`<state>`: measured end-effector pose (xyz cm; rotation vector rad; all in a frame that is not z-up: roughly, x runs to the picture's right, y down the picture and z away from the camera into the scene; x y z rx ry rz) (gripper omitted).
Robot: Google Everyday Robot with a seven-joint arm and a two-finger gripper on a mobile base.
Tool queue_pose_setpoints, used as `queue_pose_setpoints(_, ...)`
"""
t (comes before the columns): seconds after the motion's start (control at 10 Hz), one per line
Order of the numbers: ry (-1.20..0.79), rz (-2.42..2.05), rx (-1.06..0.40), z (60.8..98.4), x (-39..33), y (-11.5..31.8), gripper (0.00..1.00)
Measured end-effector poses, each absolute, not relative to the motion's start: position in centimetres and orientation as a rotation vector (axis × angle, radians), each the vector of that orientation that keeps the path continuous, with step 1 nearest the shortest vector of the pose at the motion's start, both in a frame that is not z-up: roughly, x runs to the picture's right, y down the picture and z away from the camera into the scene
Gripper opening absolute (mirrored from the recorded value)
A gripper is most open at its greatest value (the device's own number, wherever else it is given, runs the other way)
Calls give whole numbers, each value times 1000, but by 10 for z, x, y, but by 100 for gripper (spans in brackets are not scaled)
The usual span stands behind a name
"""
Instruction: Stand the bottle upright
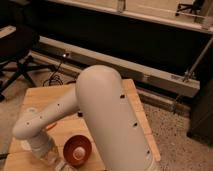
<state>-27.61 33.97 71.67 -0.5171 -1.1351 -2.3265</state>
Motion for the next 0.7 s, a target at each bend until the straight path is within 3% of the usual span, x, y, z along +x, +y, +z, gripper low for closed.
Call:
queue_pose_setpoints(0.3,-1112,-2322,-497,714,-277,329,37)
queue_pose_setpoints(0.7,-1017,-2315,-394,700,-283,280,37)
